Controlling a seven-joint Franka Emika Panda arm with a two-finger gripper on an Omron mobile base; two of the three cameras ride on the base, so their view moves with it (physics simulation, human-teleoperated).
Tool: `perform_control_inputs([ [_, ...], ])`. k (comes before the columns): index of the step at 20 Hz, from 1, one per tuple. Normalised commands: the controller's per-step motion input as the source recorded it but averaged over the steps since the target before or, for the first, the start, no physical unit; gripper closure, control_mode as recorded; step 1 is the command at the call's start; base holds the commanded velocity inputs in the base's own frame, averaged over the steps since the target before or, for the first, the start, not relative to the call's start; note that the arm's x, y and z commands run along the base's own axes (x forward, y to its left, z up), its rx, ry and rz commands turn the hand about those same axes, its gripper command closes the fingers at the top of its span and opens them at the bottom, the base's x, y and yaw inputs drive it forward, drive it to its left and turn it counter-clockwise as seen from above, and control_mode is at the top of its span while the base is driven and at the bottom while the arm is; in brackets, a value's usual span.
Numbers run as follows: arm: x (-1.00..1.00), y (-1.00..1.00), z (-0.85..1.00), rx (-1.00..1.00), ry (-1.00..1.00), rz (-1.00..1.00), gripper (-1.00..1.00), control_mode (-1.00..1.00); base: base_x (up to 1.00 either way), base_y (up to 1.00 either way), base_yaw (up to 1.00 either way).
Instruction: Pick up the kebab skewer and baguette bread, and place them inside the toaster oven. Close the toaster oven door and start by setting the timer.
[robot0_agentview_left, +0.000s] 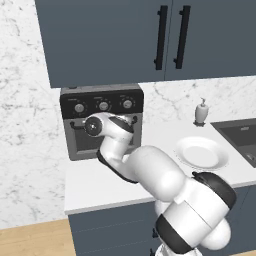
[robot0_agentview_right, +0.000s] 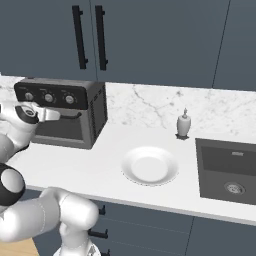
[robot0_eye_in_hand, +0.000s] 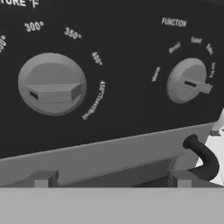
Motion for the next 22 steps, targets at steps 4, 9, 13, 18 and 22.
perform_control_inputs([
  [4, 0.41, -0.08, 0.0, 0.0, 0.0, 0.0, -1.0, -1.0, 0.0, 0.0, 0.0],
  [9, 0.08, -0.03, 0.0, 0.02, 0.0, 0.0, -1.0, -1.0, 0.0, 0.0, 0.0],
  [13, 0.0, -0.01, 0.18, 0.04, 0.0, 0.0, -1.0, -1.0, 0.0, 0.0, 0.0],
  [18, -0.21, -0.03, 0.51, 0.04, 0.0, 0.0, -1.0, -1.0, 0.0, 0.0, 0.0],
  [22, -0.73, 0.01, 0.59, 0.03, 0.0, 0.0, -1.0, -1.0, 0.0, 0.0, 0.0],
])
